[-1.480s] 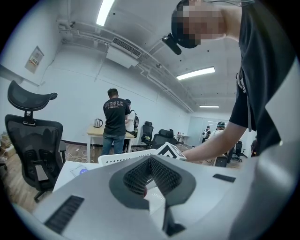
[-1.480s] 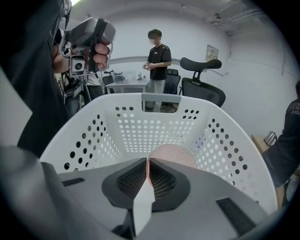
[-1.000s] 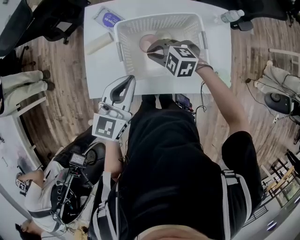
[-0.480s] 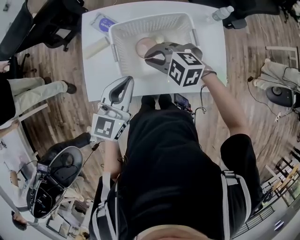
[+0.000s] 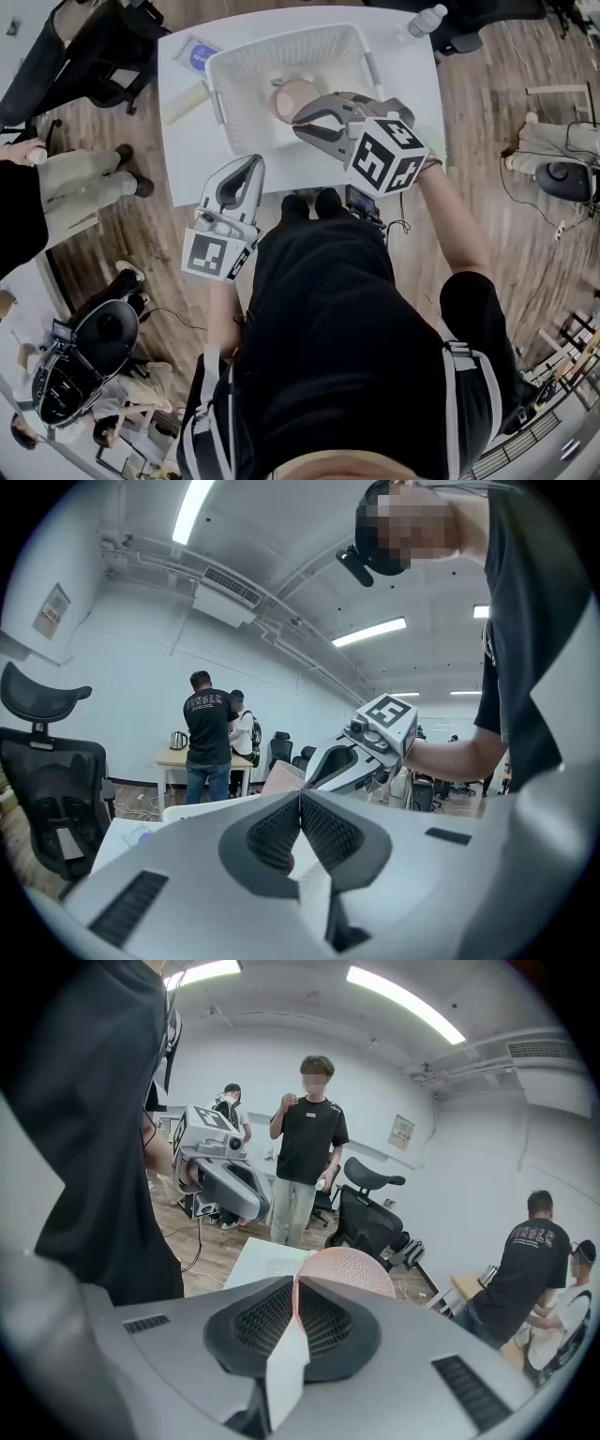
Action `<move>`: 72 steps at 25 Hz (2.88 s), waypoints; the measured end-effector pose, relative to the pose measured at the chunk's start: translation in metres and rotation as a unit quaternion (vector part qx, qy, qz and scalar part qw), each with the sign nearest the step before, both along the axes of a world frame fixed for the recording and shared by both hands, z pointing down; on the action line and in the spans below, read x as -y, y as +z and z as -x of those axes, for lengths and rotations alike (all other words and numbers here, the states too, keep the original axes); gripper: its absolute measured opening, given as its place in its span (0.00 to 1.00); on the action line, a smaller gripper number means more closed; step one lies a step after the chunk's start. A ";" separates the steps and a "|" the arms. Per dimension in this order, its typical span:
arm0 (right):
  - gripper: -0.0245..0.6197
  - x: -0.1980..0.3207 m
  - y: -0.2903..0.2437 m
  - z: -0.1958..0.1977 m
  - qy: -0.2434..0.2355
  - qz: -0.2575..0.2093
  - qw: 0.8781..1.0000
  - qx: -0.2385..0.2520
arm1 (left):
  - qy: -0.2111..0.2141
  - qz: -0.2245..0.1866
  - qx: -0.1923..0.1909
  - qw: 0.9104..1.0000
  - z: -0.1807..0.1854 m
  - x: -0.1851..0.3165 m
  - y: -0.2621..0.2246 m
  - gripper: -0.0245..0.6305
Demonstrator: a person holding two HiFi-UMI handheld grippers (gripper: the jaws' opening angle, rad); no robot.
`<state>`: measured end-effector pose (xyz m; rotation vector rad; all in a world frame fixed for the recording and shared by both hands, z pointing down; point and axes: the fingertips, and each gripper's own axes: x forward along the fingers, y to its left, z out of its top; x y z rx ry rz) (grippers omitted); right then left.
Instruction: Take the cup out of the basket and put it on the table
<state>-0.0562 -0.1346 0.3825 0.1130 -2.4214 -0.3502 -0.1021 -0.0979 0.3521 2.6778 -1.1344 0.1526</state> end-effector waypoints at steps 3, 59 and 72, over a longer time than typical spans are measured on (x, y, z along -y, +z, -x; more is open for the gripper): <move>0.09 -0.010 -0.006 -0.011 0.012 0.000 1.000 0.014 | 0.003 -0.003 0.001 1.000 -0.007 -0.004 0.001 0.07; 0.09 -0.182 0.008 -0.039 0.130 0.013 0.991 0.033 | 0.030 -0.027 -0.006 0.999 -0.004 -0.159 -0.006 0.07; 0.09 -0.231 0.008 -0.020 0.155 0.009 0.988 0.023 | 0.046 -0.023 -0.023 0.998 0.011 -0.219 -0.001 0.07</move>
